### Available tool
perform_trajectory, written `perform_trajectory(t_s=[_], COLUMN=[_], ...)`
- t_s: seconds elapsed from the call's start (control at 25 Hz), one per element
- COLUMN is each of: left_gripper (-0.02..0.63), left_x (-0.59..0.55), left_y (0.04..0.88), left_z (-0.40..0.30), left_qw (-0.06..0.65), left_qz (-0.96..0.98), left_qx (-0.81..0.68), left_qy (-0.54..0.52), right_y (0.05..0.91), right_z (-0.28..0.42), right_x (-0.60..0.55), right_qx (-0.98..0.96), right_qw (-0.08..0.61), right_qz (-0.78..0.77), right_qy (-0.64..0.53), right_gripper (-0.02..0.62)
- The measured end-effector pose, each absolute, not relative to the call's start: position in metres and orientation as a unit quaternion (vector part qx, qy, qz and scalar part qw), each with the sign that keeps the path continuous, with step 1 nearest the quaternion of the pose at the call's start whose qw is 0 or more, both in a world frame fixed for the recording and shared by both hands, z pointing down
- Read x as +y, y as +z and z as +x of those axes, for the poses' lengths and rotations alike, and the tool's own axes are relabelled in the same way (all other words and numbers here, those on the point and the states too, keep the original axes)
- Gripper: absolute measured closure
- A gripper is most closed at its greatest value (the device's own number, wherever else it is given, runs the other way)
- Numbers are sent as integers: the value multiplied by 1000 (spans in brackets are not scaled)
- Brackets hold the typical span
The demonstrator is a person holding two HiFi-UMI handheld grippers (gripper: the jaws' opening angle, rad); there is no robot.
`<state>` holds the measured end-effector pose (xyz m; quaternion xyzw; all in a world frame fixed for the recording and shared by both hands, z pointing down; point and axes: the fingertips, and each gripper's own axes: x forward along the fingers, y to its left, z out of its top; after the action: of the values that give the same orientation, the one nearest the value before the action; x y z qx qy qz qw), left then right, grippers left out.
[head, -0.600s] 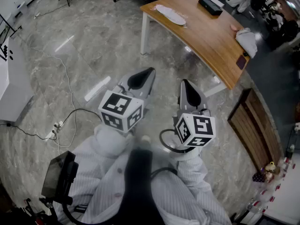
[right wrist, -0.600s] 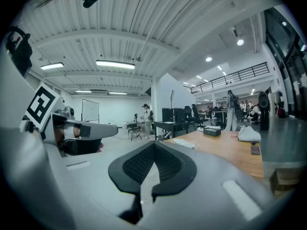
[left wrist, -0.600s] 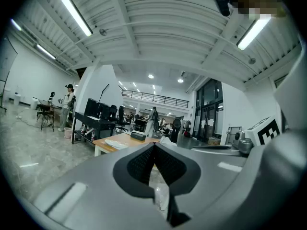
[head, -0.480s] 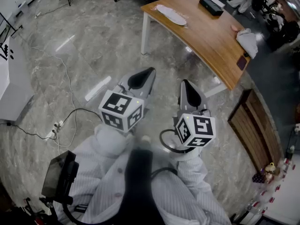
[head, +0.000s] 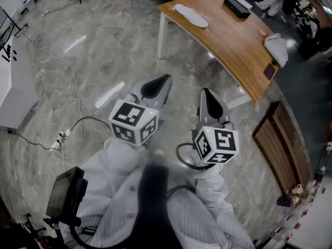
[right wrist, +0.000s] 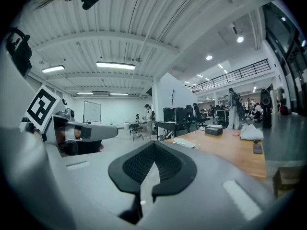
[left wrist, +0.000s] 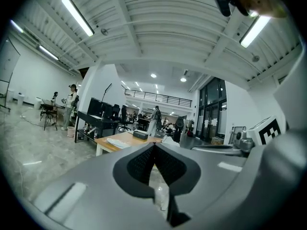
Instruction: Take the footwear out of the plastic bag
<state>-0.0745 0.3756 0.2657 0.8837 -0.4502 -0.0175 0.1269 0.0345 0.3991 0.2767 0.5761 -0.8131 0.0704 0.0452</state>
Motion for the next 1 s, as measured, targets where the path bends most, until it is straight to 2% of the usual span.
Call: perform_trajectory(t_s=[0.48,1.0], left_gripper=[604,604], left_x=[327,116], left_y=[294,312], left_z=[-69,-72], left_qw=[151,158], left_qz=[871,888], left_qx=[-467,-432], left_qy=[-6,21], right_y=[300,320], right_z=[54,47], right_x=[351,146], right_qx=[-816,-802], right_qw=[60,47], right_qz=[567,583], right_qy=[92,121], right_gripper=[581,581])
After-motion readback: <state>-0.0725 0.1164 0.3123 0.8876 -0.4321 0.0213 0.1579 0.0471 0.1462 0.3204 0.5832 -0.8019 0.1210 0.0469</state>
